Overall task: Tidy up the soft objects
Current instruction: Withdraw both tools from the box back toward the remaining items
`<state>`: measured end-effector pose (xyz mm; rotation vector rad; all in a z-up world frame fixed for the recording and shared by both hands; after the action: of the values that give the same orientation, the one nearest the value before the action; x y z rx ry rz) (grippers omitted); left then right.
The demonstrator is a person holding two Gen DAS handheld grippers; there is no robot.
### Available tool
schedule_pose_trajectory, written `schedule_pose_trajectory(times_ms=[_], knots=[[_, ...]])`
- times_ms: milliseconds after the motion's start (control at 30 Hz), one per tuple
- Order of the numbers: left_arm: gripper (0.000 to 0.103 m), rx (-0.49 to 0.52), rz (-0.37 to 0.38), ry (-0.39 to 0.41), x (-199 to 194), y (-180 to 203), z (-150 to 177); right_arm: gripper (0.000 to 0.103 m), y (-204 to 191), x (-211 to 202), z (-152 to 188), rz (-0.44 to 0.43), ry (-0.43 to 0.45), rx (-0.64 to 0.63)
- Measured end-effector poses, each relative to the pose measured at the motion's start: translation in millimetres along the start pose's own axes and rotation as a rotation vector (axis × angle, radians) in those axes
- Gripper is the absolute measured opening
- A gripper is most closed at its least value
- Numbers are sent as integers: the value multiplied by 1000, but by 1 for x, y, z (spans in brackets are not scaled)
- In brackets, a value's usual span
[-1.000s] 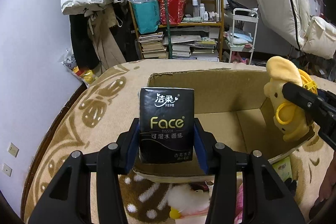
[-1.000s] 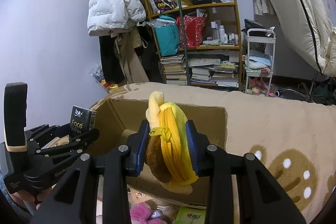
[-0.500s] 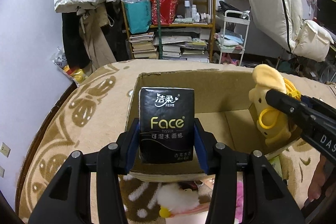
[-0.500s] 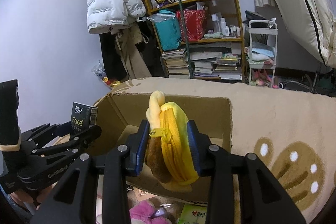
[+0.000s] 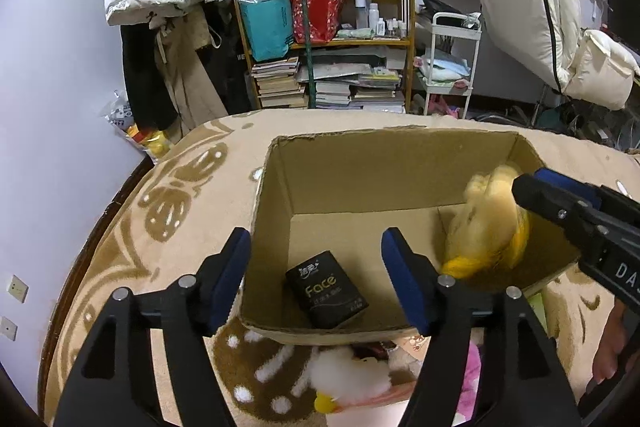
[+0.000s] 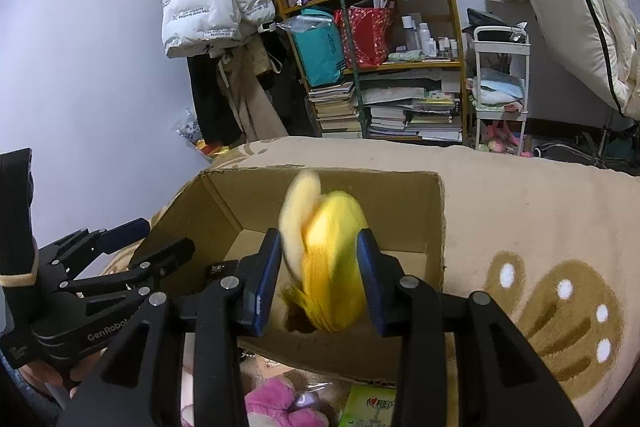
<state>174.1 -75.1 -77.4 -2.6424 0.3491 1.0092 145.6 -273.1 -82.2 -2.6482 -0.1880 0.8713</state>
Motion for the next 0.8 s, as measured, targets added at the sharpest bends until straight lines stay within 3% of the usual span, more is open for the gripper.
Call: schedule_pose_trajectory(times_ms=[267, 533, 667, 800], knots=[[84, -15, -21, 33, -17, -7, -3, 54, 0, -12, -3, 11, 23, 2], [95, -29, -50, 35, -46, -16, 0, 93, -8, -40, -7, 21, 69, -18], [99, -35, -64, 44, -66, -17, 5, 103, -13, -57, -5, 18, 76, -21], [99, -21, -79, 32, -81, -17, 12, 103, -16, -75, 0, 27, 85, -17]])
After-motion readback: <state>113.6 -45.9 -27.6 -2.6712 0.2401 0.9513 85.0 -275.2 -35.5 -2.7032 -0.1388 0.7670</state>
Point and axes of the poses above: each gripper's, at about its wrist camera, not at the fingertips, and x roughly the way its jaws point, y to its right, z to its underside, the point moved 2 cm from there along x, roughly the way its jaws point, and after that the axes turned 6 degrees about x, right-handed, at the moved point
